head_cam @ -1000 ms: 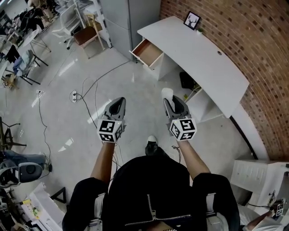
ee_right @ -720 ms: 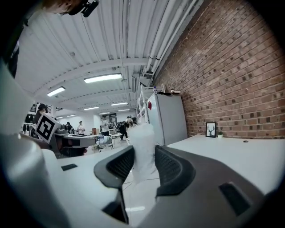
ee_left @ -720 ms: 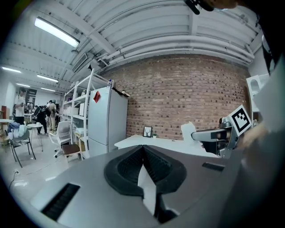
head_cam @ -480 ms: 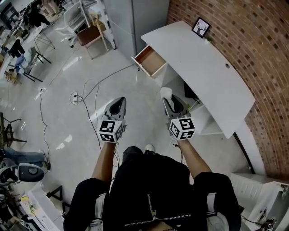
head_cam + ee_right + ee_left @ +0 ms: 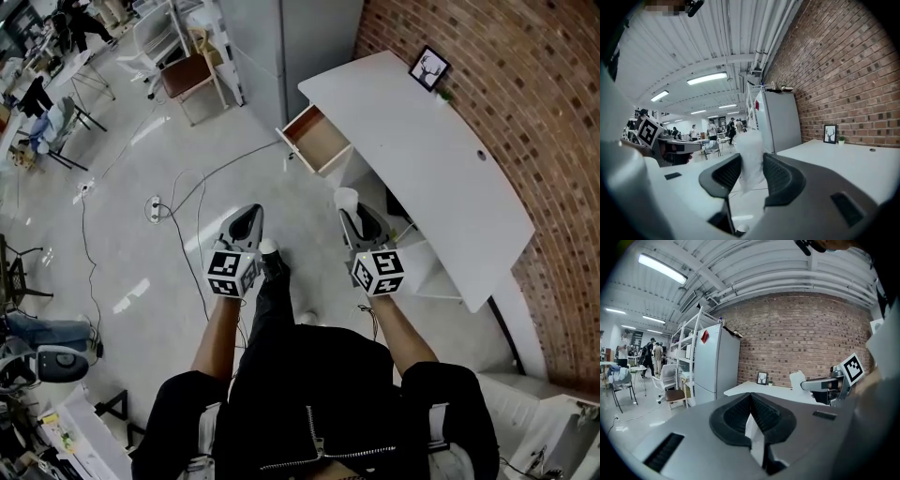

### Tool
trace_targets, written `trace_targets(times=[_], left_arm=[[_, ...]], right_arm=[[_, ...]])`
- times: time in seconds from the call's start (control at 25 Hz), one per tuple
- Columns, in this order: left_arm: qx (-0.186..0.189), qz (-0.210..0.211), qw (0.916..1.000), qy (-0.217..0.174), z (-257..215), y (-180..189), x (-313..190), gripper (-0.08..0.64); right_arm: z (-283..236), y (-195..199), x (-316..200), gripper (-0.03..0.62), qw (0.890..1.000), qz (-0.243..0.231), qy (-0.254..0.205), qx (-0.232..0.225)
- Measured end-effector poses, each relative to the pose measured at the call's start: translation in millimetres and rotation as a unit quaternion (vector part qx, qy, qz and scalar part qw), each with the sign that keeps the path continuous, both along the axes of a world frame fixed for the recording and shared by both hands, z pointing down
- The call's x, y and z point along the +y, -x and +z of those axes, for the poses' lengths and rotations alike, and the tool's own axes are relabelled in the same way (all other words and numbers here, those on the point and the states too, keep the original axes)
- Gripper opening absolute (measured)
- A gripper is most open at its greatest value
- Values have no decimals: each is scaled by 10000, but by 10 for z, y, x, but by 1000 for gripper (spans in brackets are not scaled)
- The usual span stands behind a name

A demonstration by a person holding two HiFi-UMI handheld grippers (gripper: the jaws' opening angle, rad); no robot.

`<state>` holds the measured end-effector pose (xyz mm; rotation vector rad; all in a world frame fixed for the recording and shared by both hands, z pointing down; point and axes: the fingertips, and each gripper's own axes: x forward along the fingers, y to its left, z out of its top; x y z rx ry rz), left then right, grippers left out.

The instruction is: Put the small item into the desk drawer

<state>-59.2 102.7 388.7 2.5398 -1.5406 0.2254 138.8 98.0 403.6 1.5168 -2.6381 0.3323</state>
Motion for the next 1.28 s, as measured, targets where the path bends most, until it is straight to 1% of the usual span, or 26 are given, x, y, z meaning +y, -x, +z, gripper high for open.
trace_targets(times=[0.2, 0.44, 0.72, 0.88, 1.04, 1.28], left_arm=[[58, 151, 9999, 37, 87, 59, -516, 20], [74, 427, 9990, 96, 137, 159, -1338, 20], [56, 740, 9970, 231, 167, 467, -2375, 20], [44, 926, 9955, 203, 103, 589, -2884, 20], [70, 1050, 9944, 134, 16, 665, -3222, 20], [93, 1233, 9923, 94, -19, 604, -3460, 20]], right_arm=[[47, 103, -447, 153, 9999, 120, 23, 52], [60, 228, -1179, 153, 9992, 361, 102, 105], [57, 606, -2129, 153, 9979, 577, 258, 145], [-74, 777, -2563, 153, 9971, 731, 181, 131], [-181, 896, -2850, 153, 9965, 819, 94, 131], [-197, 882, -3043, 153, 9954, 936, 81, 171]])
